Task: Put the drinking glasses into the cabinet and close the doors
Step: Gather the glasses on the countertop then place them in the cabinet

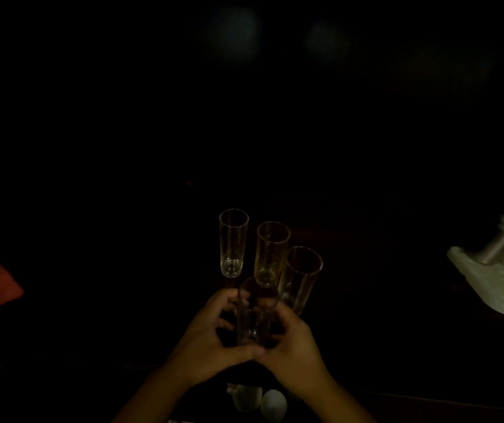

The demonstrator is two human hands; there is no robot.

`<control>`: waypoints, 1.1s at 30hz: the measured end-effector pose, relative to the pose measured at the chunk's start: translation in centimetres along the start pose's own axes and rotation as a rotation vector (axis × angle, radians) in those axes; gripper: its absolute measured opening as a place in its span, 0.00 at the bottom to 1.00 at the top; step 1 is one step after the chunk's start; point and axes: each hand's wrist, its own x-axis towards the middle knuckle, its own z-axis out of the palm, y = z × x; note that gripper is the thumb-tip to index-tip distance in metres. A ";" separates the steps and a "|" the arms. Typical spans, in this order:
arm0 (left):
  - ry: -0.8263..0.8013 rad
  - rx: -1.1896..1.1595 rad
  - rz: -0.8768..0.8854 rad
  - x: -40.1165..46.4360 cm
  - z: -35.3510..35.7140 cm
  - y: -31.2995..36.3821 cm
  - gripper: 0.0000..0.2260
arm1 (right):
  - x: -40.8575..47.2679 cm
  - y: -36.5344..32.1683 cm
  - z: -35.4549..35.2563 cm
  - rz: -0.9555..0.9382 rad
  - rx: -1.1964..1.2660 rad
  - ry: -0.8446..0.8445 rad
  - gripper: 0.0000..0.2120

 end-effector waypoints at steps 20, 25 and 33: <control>0.291 0.134 -0.074 6.1 -3.9 -0.7 0.22 | 6.0 -4.9 3.0 -0.080 -0.398 -0.029 0.37; 0.330 0.205 -0.037 7.3 -3.8 -0.9 0.26 | 5.4 -7.4 0.6 -0.224 -0.700 0.007 0.38; 0.369 0.219 -0.011 8.8 -3.6 -1.6 0.41 | 6.3 -10.8 -6.1 -0.331 -0.919 0.123 0.30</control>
